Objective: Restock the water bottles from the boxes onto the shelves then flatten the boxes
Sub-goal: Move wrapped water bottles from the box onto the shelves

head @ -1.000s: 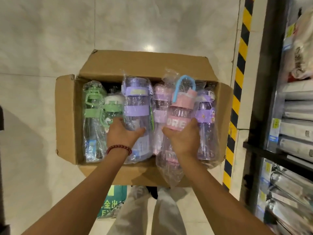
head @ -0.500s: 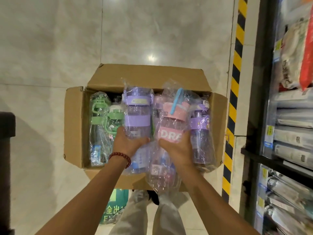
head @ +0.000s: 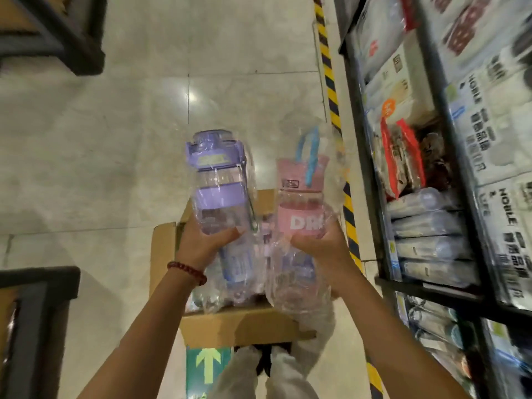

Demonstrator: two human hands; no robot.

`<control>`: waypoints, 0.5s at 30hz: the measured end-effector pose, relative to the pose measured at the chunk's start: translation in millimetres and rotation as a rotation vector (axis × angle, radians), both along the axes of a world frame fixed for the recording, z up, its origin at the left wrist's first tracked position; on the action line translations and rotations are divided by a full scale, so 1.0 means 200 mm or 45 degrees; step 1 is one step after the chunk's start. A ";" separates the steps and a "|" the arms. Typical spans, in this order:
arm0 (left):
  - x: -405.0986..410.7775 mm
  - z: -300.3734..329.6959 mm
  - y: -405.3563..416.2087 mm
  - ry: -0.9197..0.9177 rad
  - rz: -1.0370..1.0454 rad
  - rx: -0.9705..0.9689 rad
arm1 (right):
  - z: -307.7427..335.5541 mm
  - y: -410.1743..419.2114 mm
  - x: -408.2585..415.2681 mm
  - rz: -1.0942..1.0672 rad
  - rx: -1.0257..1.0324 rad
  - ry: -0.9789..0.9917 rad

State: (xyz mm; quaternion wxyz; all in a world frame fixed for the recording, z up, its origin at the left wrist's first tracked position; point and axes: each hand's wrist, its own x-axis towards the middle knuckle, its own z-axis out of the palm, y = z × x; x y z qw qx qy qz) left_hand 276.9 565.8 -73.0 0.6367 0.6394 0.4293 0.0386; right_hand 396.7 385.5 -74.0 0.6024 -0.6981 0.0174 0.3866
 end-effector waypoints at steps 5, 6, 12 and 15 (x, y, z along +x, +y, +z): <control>0.04 0.48 -0.06 -0.170 -0.105 0.058 | 0.50 -0.19 0.09 -0.026 0.223 -0.217; 0.05 0.57 -0.07 -0.209 -0.123 0.094 | 0.59 -0.24 0.11 -0.017 0.257 -0.280; 0.15 1.13 -0.17 -0.470 -0.250 0.240 | 1.12 -0.52 0.13 -0.055 0.396 -0.563; 0.20 1.36 -0.24 -0.587 -0.315 0.295 | 1.38 -0.61 0.13 -0.123 0.443 -0.669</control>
